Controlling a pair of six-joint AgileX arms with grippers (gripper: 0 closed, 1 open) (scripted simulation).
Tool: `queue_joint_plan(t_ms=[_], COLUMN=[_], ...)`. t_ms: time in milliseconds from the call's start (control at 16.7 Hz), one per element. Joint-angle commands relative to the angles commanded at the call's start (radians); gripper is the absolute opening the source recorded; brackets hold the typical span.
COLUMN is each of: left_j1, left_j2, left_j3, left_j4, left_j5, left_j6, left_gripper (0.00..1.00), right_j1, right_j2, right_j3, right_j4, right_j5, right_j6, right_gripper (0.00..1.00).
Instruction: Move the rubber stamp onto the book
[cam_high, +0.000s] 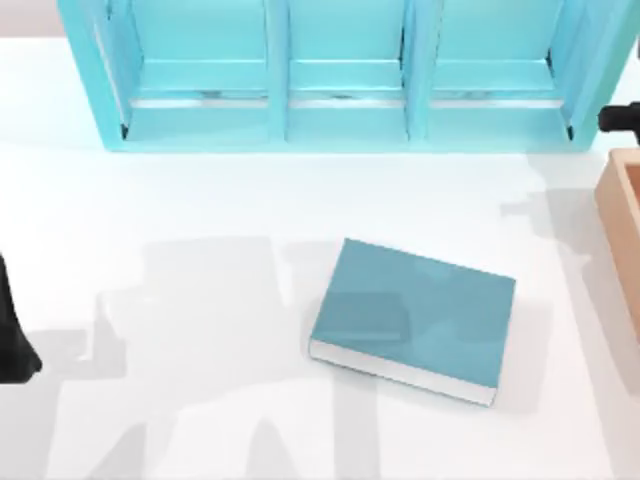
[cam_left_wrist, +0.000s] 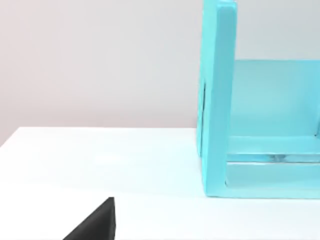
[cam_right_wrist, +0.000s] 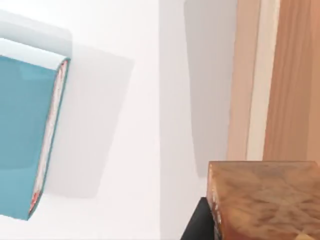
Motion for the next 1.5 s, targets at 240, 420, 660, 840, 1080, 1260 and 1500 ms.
queue_joint_plan(t_ms=[240, 420, 660, 840, 1080, 1260, 1500], left_j1=[0.0, 0.0, 0.0, 0.0, 0.0, 0.0, 0.0], left_j2=[0.0, 0.0, 0.0, 0.0, 0.0, 0.0, 0.0], left_j3=[0.0, 0.0, 0.0, 0.0, 0.0, 0.0, 0.0], left_j4=[0.0, 0.0, 0.0, 0.0, 0.0, 0.0, 0.0], left_j5=[0.0, 0.0, 0.0, 0.0, 0.0, 0.0, 0.0], left_j6=[0.0, 0.0, 0.0, 0.0, 0.0, 0.0, 0.0], left_gripper=[1.0, 1.0, 1.0, 1.0, 1.0, 1.0, 1.0], right_j1=[-0.003, 0.036, 0.221, 0.393, 0.497, 0.498, 0.498], right_j2=[-0.002, 0.028, 0.126, 0.205, 0.256, 0.257, 0.254], right_j3=[0.0, 0.006, 0.012, 0.012, 0.002, 0.002, 0.017], right_j4=[0.002, 0.018, 0.101, 0.179, 0.245, 0.246, 0.229], right_j5=[-0.002, -0.002, 0.0, 0.001, 0.001, 0.001, 0.001], right_j6=[0.001, 0.041, 0.227, 0.401, 0.506, 0.507, 0.507], right_gripper=[0.0, 0.0, 0.0, 0.0, 0.0, 0.0, 0.0])
